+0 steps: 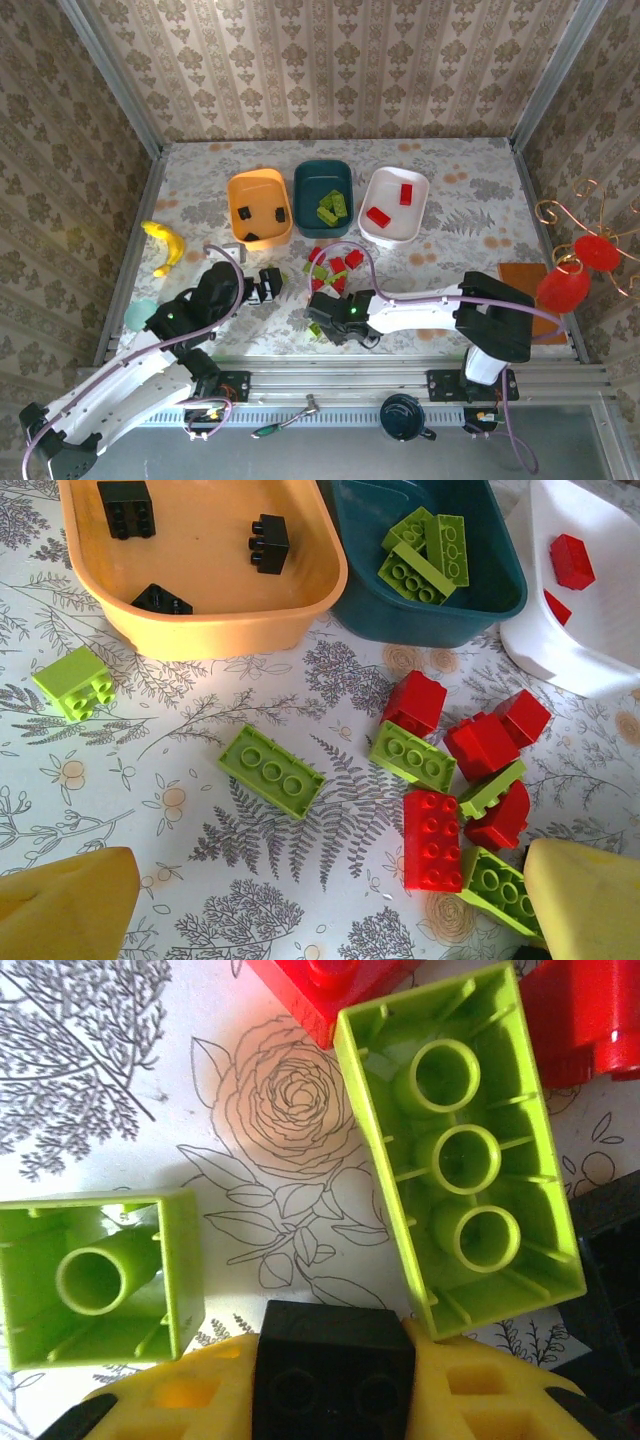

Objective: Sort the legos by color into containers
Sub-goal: Pick up the lego from the bottom-center of the table, then place the lego in the container.

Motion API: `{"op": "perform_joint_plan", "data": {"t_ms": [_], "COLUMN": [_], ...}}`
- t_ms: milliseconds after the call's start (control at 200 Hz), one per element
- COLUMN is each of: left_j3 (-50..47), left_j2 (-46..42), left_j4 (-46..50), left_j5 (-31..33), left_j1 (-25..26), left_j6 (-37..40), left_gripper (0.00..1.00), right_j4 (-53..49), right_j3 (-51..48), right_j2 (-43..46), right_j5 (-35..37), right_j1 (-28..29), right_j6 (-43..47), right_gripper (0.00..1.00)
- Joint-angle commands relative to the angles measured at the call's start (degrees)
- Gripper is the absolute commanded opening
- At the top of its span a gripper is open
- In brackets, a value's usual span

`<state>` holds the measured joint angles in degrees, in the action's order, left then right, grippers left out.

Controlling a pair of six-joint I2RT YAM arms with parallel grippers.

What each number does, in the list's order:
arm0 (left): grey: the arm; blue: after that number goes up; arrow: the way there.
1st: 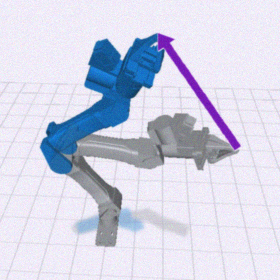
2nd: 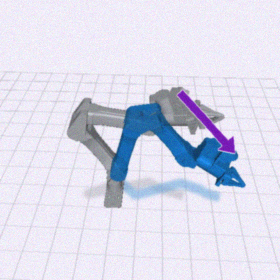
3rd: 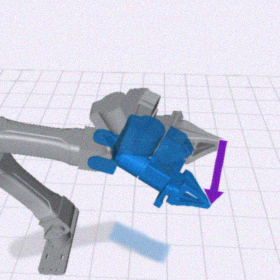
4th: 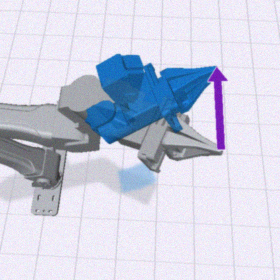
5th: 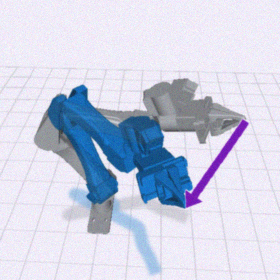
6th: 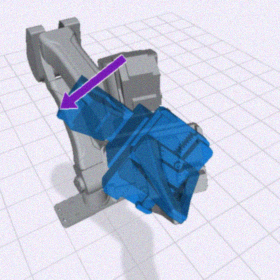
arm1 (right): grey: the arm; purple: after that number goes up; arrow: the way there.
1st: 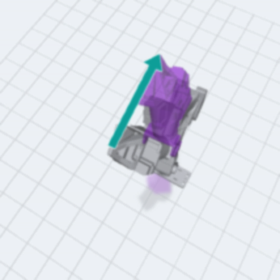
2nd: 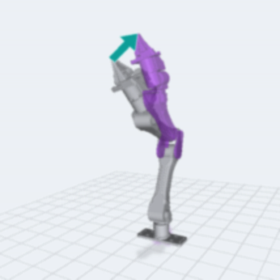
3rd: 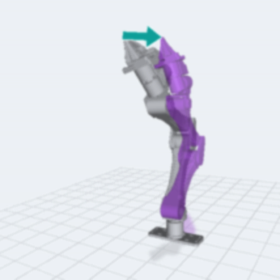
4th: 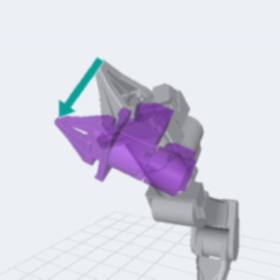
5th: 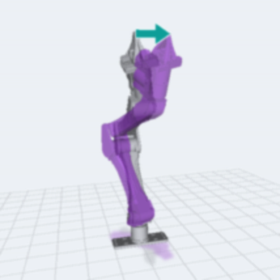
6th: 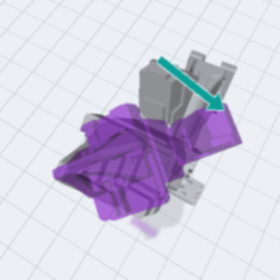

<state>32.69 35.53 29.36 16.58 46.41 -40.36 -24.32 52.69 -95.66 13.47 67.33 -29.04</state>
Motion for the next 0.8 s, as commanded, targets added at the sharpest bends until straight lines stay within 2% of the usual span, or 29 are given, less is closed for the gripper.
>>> {"op": "perform_joint_plan", "data": {"t_ms": [0,130,240,410,640,725,795], "left_j3": [0.27,0.1,-0.66,-1.15,-1.83,-2.14,-2.36], "left_j2": [-1.47,-3.95,-6.49,-8.29,-7.34,-6.51,-5.55], "left_j4": [2.29,4.24,5.5,6.54,7.4,7.05,6.52], "left_j5": [1.75,3.43,4.47,4.07,2.52,1.87,1.08], "left_j1": [-0.45,-0.38,-0.36,-0.33,-0.02,0.06,0.07], "left_j6": [-0.55,-1.05,-1.91,-2.71,-3.8,-4.01,-4.07], "left_gripper": [1.0,1.0,1.0,0.99,0.99,0.99,0.99], "right_j4": [1.74,4.46,7.24,8.01,0.73,-3.63,-6.14], "right_j3": [-0.48,2.58,10.25,29.4,59.53,70.45,77.44], "right_j2": [6.1,11.45,8.05,-7.79,-32.01,-39.36,-43.93], "right_j5": [-1.15,-6.78,-12.78,-17.87,-20.93,-21.79,-22.49], "right_j1": [-1.1,-5.92,-11.18,-16.36,-21.52,-22.7,-23.35], "right_j6": [2.09,5.24,7.86,10.7,9.41,7.92,6.76], "right_gripper": [0.28,0.26,0.26,0.26,0.26,0.3,0.36]}}
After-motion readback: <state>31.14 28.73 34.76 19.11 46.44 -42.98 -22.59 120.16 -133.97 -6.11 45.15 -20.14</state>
